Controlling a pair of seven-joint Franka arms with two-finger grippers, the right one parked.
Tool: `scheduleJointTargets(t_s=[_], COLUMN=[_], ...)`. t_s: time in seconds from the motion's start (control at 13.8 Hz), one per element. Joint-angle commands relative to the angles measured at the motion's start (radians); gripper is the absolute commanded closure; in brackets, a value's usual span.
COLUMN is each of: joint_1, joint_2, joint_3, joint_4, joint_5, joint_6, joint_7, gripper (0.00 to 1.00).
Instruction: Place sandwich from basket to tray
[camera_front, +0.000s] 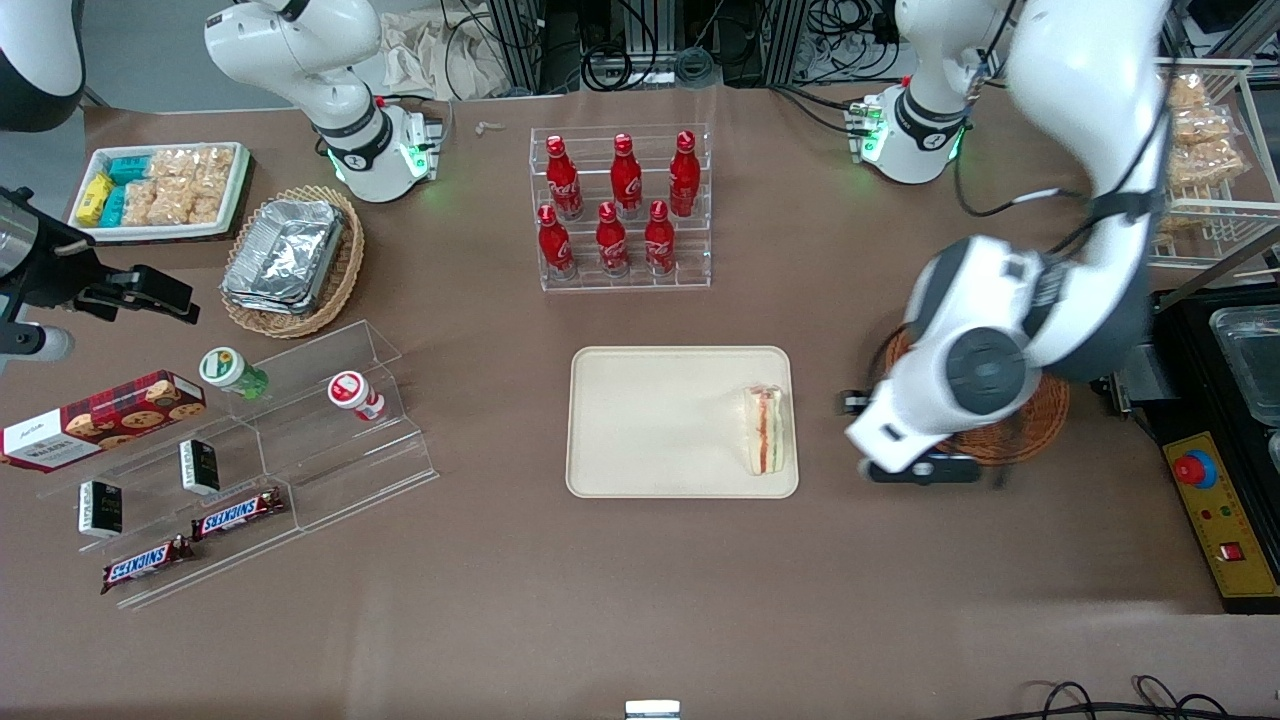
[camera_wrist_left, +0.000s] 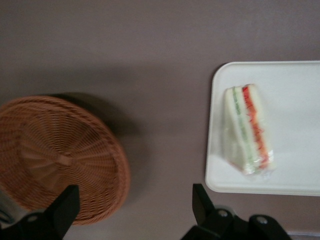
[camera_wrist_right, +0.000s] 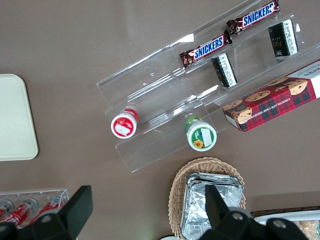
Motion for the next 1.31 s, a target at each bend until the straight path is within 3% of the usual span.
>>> scheduleJointTargets(t_s=[0.0,0.22,0.8,0.94,1.09,1.23], joint_1=[0.080,0.161,0.221,0.255,0.285,0.285], joint_2=[-0.093,-0.152,-0.161,-0.161,-0.160,-0.155], joint_3=[-0.007,-0.006,0.001,0.001,0.001,0.002], joint_4=[-0.022,-0.015,0.080,0.080,0.093,0.110], joint_5=[-0.010,-0.012,-0.018,-0.028,-0.106,-0.093], joint_6=[-0.039,-0.043,-0.111,-0.108,-0.108,-0.111], joint_7=[0.124,0.195,0.062,0.138,0.253,0.241], gripper=[0.00,0.00,0.00,0.00,0.00,0.00])
